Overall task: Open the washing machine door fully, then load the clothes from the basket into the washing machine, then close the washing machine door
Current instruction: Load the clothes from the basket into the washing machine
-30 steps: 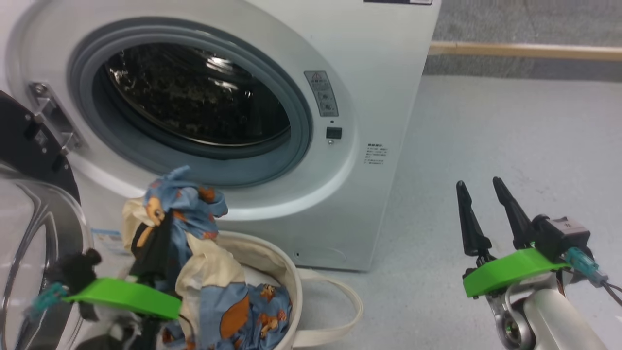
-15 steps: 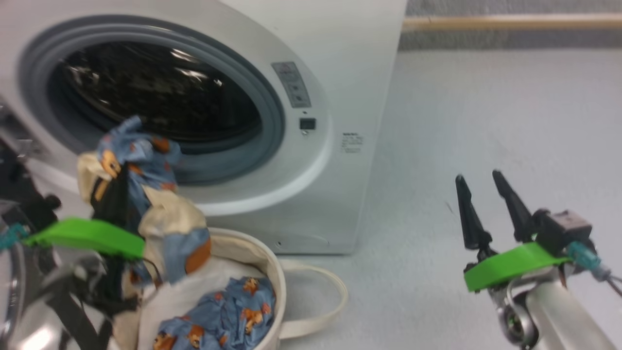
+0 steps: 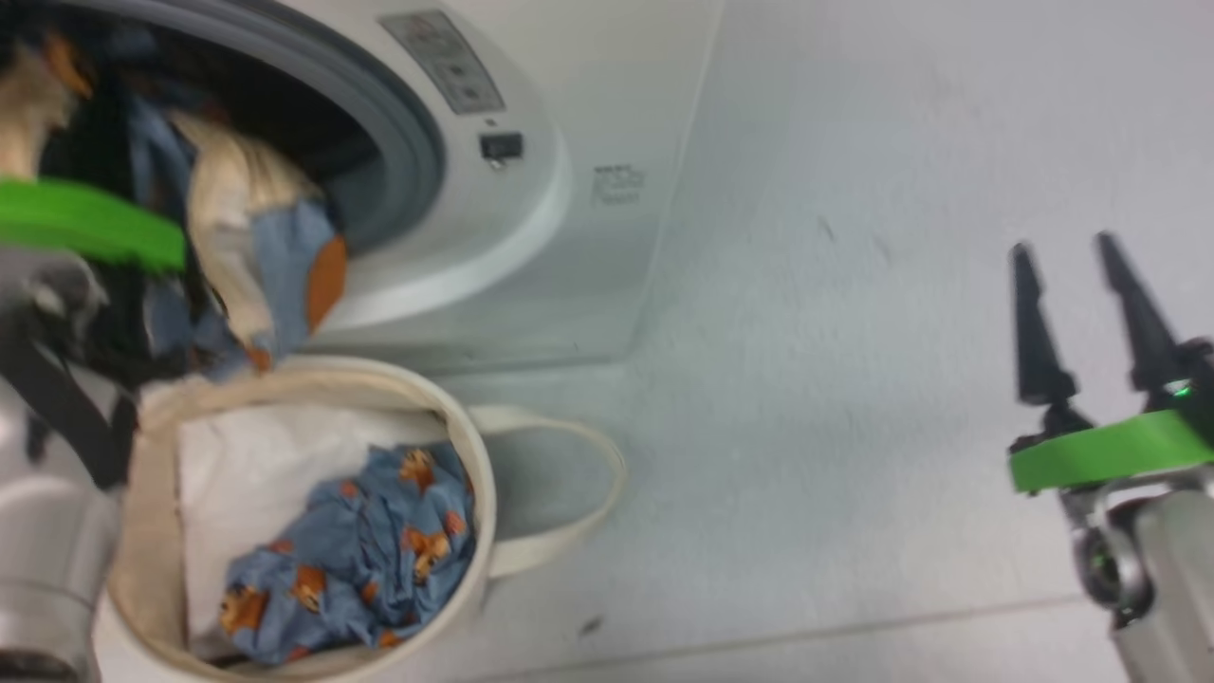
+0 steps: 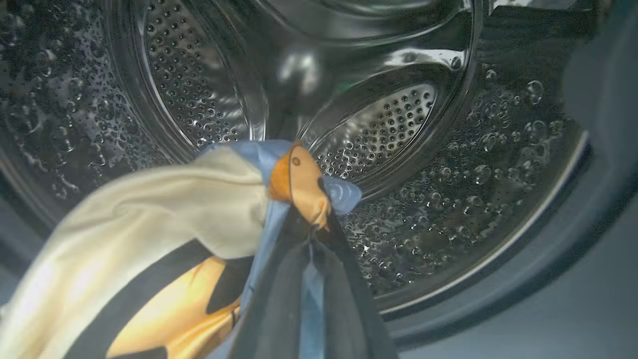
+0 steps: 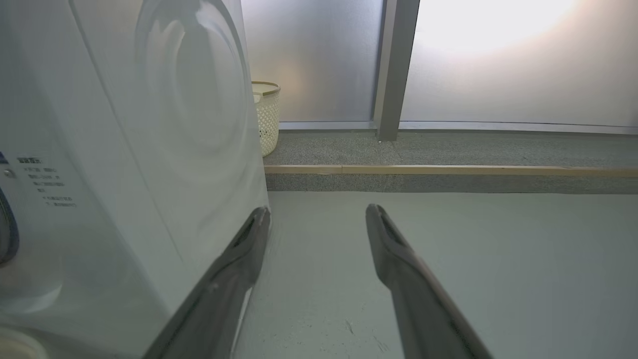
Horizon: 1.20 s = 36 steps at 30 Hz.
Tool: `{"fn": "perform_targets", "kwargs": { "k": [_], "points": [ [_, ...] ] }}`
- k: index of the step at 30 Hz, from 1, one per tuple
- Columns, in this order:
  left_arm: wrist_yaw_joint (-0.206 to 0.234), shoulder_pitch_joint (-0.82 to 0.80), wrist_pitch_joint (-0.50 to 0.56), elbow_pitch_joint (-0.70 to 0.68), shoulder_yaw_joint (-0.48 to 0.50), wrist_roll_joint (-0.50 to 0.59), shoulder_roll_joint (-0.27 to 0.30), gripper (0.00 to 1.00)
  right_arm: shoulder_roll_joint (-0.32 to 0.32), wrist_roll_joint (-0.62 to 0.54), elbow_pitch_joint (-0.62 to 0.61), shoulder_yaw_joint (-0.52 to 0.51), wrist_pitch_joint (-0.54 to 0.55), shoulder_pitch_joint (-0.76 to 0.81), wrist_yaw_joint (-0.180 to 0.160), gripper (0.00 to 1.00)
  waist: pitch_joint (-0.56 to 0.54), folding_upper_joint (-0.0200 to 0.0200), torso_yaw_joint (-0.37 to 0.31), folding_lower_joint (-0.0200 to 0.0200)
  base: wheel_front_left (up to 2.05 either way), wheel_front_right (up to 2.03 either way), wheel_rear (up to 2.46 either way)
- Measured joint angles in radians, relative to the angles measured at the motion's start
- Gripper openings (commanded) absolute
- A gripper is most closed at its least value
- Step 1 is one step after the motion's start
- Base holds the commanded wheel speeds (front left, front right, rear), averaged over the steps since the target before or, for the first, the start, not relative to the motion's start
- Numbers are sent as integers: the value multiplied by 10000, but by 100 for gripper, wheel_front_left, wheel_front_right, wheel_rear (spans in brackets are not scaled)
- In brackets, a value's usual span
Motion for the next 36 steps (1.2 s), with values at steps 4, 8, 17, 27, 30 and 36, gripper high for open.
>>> {"fn": "perform_targets", "kwargs": {
  "k": [4,8,17,27,30,36],
  "points": [
    [-8,-775,-2,82,439,602,209,0,-69,-127,-384,-479,0,7,0,100,802,0,-242,0,0,0,0],
    [-8,-1114,-2,48,826,1394,384,0,-67,-215,-606,-646,0,51,0,100,1278,0,-432,-1,0,0,0],
    [-8,-1667,-90,-3060,3595,4259,-65,0,-48,-416,-1152,-1053,0,229,0,100,2095,0,-757,-3,0,0,0],
    [-10,-1542,-77,-138,3267,5269,-454,0,100,-433,-1304,-1037,4,405,0,100,2203,0,-842,-5,0,0,0],
    [8,-1971,-75,1266,3131,5683,-349,0,115,-433,-1310,-997,4,404,0,100,2193,0,-935,-5,0,0,0],
    [42,-2609,-75,1590,3039,6054,-336,100,151,-431,-1243,-909,4,383,2,100,2147,0,-975,-4,0,0,0]
  ]
}}
